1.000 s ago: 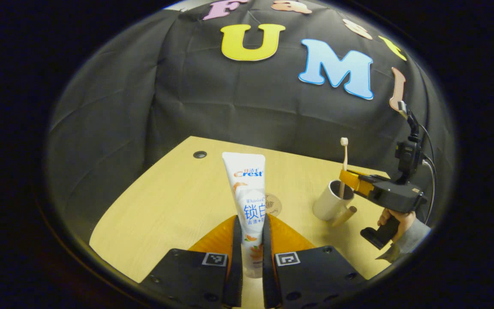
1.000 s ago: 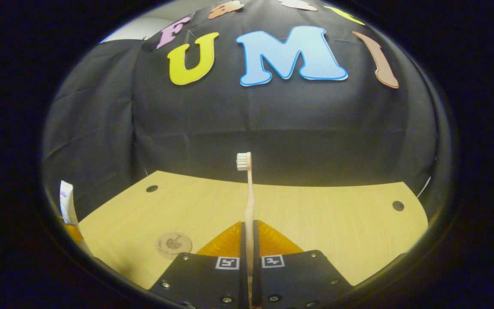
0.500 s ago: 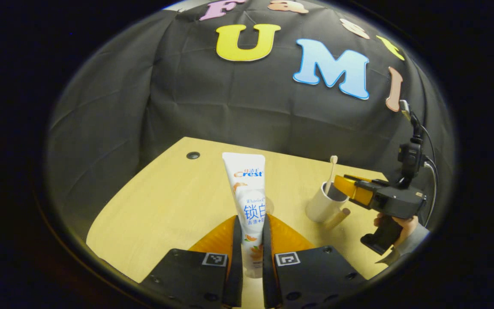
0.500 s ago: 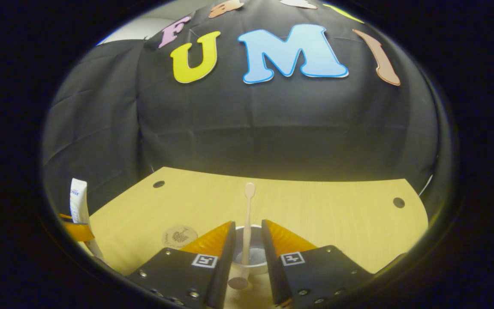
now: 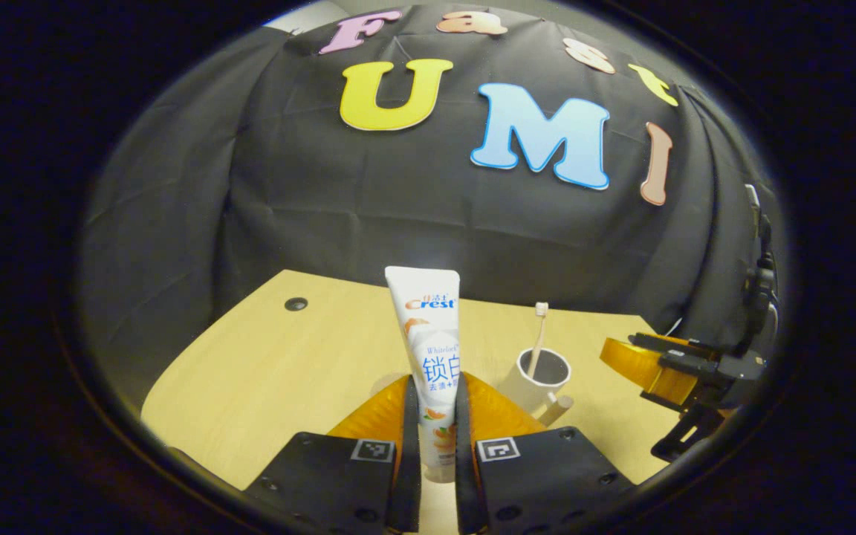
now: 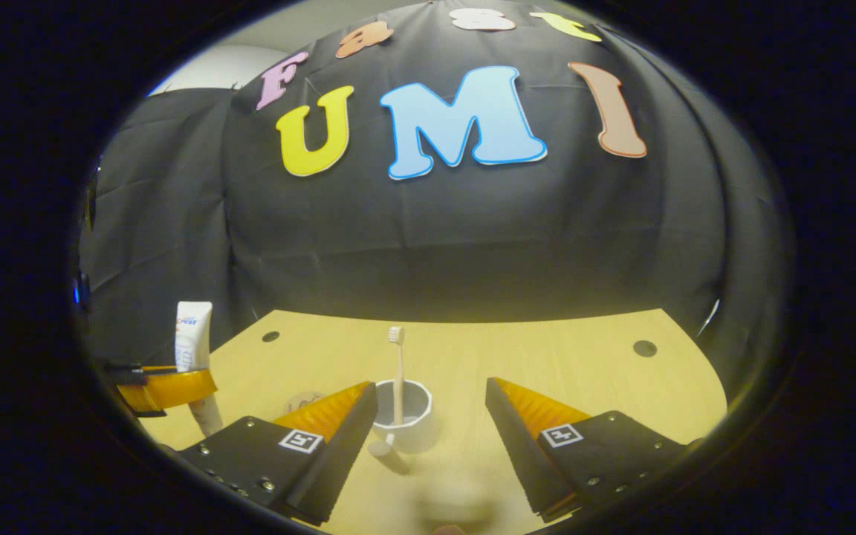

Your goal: Put the toothbrush and toothpaste on the desktop into the cup, then pick up the cup and place it on the coaster on the desktop.

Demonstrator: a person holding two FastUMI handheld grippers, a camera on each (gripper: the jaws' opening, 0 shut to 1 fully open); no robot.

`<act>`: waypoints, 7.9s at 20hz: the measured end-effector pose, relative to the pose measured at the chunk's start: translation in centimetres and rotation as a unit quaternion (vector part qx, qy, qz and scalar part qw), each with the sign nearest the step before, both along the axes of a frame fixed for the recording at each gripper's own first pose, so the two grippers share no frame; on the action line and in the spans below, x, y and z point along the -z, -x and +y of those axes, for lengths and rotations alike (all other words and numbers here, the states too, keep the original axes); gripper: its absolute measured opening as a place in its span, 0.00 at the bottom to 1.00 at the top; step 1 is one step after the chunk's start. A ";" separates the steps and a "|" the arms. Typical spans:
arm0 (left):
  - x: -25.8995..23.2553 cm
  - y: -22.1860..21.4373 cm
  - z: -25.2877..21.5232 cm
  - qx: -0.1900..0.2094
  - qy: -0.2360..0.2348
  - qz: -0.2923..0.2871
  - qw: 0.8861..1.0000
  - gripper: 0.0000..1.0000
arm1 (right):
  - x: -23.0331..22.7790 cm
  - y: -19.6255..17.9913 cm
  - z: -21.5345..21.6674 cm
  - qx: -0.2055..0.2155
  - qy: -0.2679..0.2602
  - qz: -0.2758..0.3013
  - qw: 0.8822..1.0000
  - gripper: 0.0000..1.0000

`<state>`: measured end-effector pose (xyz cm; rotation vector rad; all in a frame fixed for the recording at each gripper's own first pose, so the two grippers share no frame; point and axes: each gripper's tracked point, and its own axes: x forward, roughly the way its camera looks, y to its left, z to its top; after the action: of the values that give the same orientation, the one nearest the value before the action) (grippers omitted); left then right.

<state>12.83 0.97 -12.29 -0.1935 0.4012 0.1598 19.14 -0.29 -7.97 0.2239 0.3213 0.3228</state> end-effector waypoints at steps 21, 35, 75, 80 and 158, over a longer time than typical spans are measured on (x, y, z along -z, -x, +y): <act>0.4 -17.4 -12.0 0.097 0.036 -0.159 0.982 0.25 | 7.4 8.0 -9.1 0.064 0.001 0.125 0.990 0.91; 4.5 -17.5 -13.7 0.151 0.001 -0.112 0.982 0.57 | 8.2 8.0 -7.6 0.069 -0.011 0.147 0.987 0.91; -0.4 -4.6 4.9 0.031 -0.009 -0.104 0.994 0.95 | 12.9 -0.7 8.0 -0.080 0.160 0.277 0.944 0.91; 0.0 -3.7 5.7 0.023 -0.006 -0.095 0.995 0.95 | 14.1 -1.2 8.7 -0.074 0.160 0.307 0.935 0.89; -4.8 6.5 15.4 -0.035 -0.046 -0.104 0.993 0.95 | 1.0 4.2 19.2 -0.121 0.135 0.149 0.972 0.37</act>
<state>6.36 16.40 -7.48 -0.1321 0.1795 0.2240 14.93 18.92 -9.01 -0.0385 0.6879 0.4837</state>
